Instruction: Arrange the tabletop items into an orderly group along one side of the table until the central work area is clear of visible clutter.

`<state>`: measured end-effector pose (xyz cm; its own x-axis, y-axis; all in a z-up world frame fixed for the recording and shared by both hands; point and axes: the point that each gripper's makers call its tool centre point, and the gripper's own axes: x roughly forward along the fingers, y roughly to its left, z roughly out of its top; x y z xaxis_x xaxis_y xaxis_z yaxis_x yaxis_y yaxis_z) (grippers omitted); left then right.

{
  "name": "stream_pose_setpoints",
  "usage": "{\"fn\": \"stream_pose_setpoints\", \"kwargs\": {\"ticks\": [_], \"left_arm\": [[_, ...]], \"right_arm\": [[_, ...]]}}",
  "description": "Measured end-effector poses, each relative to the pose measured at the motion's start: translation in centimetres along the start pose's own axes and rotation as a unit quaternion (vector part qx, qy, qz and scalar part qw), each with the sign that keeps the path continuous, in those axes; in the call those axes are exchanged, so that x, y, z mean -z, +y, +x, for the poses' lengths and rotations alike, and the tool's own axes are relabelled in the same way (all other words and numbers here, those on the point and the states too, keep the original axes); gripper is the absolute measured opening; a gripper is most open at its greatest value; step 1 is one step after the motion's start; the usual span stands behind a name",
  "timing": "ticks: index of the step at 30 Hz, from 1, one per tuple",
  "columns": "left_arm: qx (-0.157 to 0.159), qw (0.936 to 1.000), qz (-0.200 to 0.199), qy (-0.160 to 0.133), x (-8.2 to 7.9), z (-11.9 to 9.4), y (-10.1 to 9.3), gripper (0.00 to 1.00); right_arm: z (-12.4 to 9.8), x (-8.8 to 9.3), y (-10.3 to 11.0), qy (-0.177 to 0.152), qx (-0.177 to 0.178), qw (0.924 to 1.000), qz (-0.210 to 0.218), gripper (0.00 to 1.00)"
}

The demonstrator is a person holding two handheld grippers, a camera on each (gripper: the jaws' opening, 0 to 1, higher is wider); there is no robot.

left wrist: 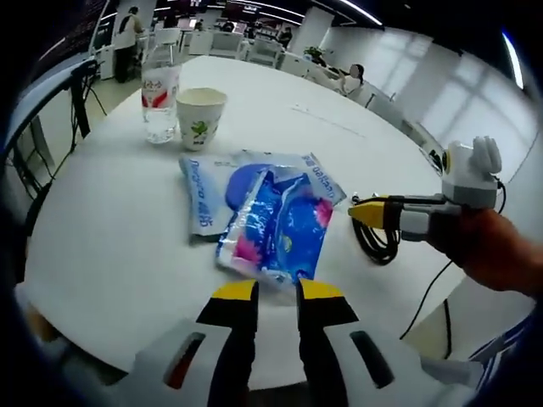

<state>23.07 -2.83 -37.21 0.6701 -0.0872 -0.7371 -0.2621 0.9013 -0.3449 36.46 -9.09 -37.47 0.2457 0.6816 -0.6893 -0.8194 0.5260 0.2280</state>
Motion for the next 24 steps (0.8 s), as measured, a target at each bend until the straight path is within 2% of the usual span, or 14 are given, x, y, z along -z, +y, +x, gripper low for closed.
{"fn": "stream_pose_setpoints", "kwargs": {"ticks": [3,7,17,24], "left_arm": [[0.005,0.9999,-0.016,0.004,0.5,0.3,-0.3,0.19],[0.002,0.9998,-0.016,0.013,1.1,0.6,-0.3,0.21],[0.004,0.9990,-0.041,0.015,1.0,0.8,-0.6,0.24],[0.000,0.9989,-0.044,0.014,1.1,1.1,-0.4,0.25]], "right_arm": [[0.5,-0.7,0.3,0.002,-0.006,0.9999,-0.011,0.25],[1.4,-1.2,0.9,0.006,-0.015,0.9995,-0.027,0.26],[3.8,-2.2,2.3,0.027,-0.034,0.9976,-0.055,0.31],[5.0,-2.5,2.9,0.038,-0.043,0.9963,-0.065,0.31]]}}
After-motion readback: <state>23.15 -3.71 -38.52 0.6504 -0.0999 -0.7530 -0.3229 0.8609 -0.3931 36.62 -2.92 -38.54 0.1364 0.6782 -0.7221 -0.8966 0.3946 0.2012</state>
